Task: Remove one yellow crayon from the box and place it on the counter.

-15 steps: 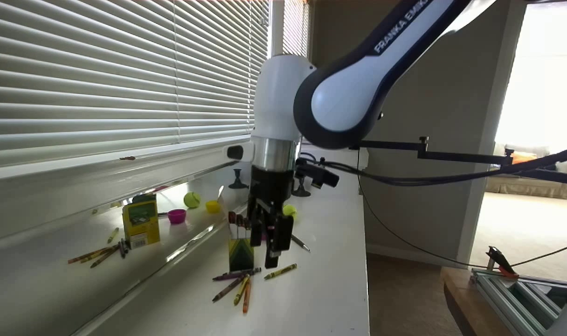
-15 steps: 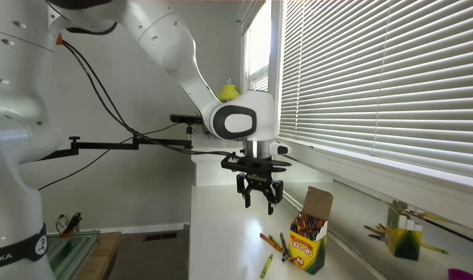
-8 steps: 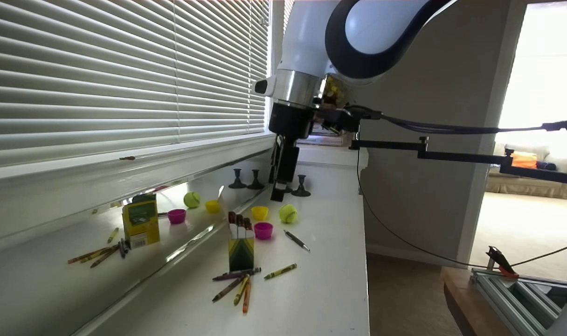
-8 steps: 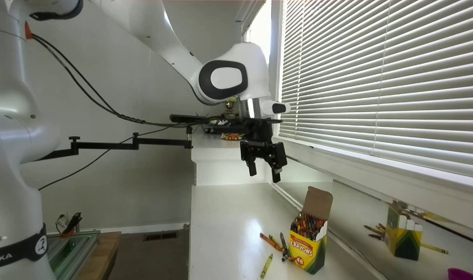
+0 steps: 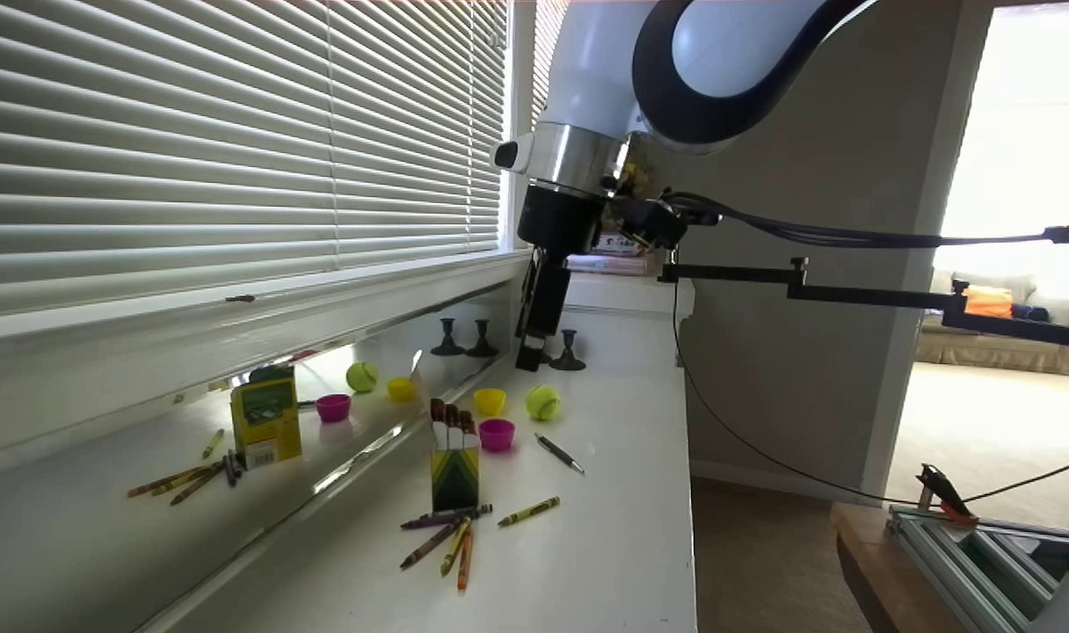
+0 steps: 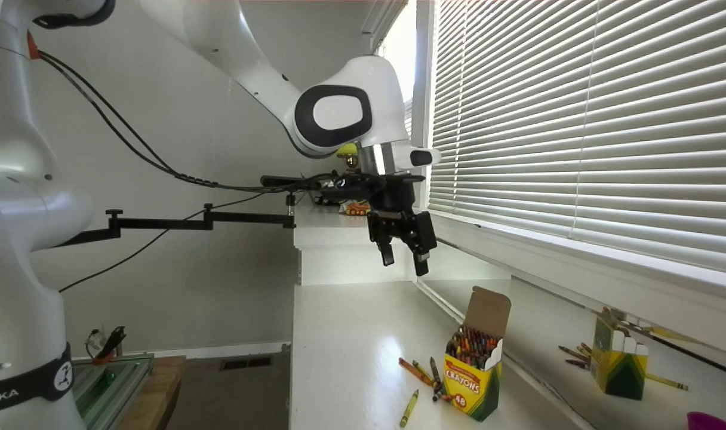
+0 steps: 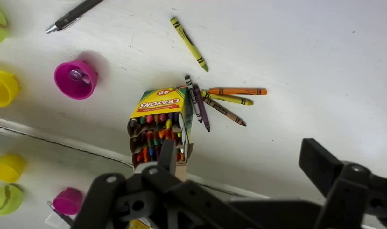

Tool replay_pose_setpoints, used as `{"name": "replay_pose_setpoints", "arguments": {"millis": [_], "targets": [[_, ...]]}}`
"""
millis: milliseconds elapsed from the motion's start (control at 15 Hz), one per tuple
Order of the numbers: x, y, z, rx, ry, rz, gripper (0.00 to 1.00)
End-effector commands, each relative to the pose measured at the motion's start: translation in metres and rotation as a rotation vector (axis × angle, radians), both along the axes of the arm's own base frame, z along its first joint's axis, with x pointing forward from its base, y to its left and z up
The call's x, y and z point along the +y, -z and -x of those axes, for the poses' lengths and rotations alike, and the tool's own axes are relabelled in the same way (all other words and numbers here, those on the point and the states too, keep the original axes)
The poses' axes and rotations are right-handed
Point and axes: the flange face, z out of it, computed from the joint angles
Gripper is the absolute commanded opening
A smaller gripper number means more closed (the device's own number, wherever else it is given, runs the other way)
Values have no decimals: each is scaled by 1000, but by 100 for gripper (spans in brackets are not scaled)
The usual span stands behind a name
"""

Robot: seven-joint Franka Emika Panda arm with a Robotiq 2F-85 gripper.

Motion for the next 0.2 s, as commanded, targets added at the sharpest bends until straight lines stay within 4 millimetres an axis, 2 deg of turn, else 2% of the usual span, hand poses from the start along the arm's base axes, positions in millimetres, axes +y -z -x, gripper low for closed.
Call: {"name": "replay_pose_setpoints", "arguments": {"millis": [0,133], "targets": [[0,-1,0,1,1,0,100],[0,-1,0,1,1,0,100]]}}
